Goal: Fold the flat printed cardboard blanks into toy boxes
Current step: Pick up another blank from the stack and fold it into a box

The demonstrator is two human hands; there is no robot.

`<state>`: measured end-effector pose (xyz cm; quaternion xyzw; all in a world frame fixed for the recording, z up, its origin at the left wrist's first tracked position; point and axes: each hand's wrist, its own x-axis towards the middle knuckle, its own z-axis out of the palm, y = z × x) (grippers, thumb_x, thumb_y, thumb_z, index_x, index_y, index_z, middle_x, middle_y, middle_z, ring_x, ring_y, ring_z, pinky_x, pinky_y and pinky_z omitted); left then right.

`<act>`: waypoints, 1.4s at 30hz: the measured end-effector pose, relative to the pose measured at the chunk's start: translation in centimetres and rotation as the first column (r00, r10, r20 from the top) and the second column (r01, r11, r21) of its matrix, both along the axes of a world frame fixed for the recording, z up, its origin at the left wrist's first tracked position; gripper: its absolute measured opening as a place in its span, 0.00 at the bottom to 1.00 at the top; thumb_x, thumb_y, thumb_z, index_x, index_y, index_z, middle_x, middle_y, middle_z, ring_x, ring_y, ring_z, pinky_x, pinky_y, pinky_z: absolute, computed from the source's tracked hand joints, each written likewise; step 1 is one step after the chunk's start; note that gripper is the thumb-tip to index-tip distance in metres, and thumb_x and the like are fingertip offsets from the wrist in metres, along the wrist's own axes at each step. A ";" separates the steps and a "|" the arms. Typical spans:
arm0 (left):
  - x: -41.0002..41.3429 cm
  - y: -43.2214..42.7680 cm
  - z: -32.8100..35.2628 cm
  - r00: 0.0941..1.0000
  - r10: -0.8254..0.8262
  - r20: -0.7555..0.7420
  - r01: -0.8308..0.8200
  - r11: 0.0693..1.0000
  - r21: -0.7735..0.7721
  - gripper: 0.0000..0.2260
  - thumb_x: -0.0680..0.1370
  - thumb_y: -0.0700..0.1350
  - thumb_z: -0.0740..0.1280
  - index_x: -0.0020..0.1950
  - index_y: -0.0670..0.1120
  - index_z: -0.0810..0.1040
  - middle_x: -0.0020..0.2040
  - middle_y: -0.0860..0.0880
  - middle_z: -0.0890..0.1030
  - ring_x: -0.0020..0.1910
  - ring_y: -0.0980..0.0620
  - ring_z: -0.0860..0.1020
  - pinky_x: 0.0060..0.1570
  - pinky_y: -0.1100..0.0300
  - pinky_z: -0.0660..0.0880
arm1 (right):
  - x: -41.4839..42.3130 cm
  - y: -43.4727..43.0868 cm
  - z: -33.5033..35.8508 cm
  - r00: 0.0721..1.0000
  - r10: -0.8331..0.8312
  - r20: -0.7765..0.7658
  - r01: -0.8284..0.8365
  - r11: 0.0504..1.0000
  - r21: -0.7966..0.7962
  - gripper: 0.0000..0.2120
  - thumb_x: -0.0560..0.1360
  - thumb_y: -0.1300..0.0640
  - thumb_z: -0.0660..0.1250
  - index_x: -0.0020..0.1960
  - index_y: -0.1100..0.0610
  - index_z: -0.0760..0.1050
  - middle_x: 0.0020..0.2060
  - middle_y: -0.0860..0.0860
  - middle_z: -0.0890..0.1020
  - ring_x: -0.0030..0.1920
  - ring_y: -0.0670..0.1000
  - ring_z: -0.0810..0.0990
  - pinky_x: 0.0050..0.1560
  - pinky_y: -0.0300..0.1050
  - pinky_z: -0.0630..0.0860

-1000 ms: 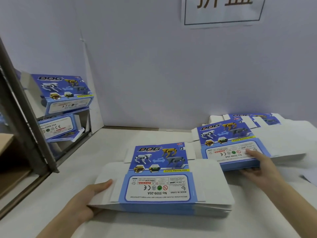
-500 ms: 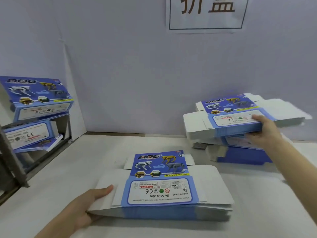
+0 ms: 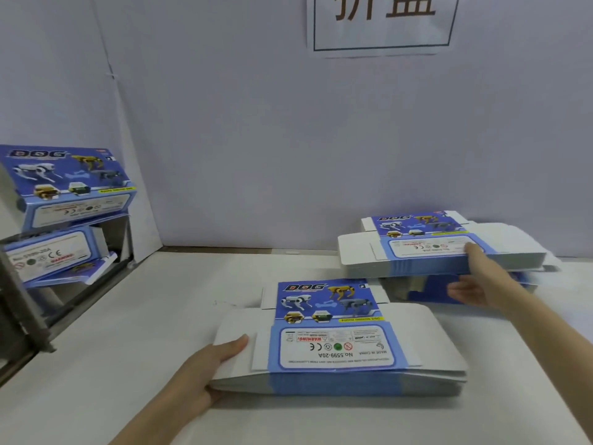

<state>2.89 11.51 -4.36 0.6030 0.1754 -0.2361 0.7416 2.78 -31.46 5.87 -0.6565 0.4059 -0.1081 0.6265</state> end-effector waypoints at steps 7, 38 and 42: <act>0.4 -1.5 2.3 0.988 -0.083 0.127 0.045 0.959 0.279 0.22 0.66 0.56 0.76 0.51 0.41 0.81 0.40 0.43 0.86 0.36 0.46 0.84 0.31 0.59 0.78 | -1.6 5.0 -2.3 0.847 0.214 -0.486 -0.511 0.580 -0.635 0.25 0.75 0.36 0.59 0.51 0.58 0.75 0.46 0.54 0.81 0.44 0.55 0.80 0.43 0.46 0.78; -2.6 -4.9 15.4 -0.179 -0.586 0.790 -0.771 0.583 0.258 0.09 0.77 0.36 0.63 0.51 0.34 0.81 0.33 0.45 0.81 0.28 0.53 0.77 0.30 0.66 0.70 | -6.8 5.7 8.1 0.708 0.240 0.664 0.098 0.898 -0.429 0.10 0.81 0.52 0.58 0.55 0.50 0.77 0.53 0.52 0.82 0.55 0.55 0.80 0.60 0.57 0.74; -2.7 -8.0 17.7 0.046 -0.040 0.998 -0.603 0.795 0.060 0.08 0.82 0.41 0.60 0.49 0.45 0.79 0.31 0.59 0.76 0.33 0.67 0.74 0.32 0.77 0.67 | -6.0 9.8 7.9 0.648 0.405 0.645 -0.076 0.877 -0.474 0.14 0.82 0.50 0.57 0.66 0.48 0.70 0.58 0.47 0.79 0.58 0.45 0.78 0.58 0.47 0.76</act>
